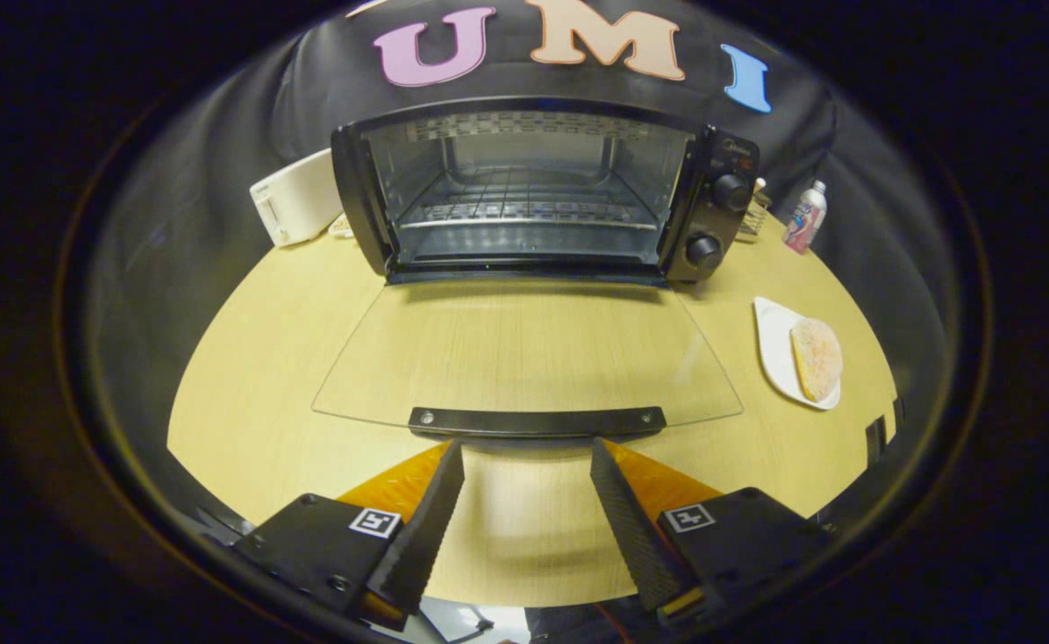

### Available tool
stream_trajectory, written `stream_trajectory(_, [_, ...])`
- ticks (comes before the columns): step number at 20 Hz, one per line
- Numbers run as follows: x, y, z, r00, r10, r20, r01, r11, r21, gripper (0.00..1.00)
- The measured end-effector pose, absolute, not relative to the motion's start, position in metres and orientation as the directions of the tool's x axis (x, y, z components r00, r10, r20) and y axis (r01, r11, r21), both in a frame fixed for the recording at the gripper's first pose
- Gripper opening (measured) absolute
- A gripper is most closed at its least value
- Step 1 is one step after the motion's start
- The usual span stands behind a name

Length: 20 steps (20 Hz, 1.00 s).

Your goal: Open the toaster oven, put the food inside, and close the toaster oven door.

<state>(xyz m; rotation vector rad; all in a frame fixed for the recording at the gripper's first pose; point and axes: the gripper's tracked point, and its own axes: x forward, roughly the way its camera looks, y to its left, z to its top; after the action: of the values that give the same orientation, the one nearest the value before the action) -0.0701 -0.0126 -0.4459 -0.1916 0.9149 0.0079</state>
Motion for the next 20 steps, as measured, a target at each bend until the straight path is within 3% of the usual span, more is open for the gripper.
stream_trajectory(6, [-0.07, -0.013, -0.454, 0.585, -0.081, -0.807, -0.089, 0.983, -0.163, 0.91])
stream_trajectory(14, [-0.07, -0.013, -0.431, 0.624, -0.06, -0.779, -0.088, 0.985, -0.146, 0.91])
stream_trajectory(20, [-0.053, -0.058, -0.395, 0.66, -0.14, -0.739, -0.018, 0.979, -0.201, 0.91])
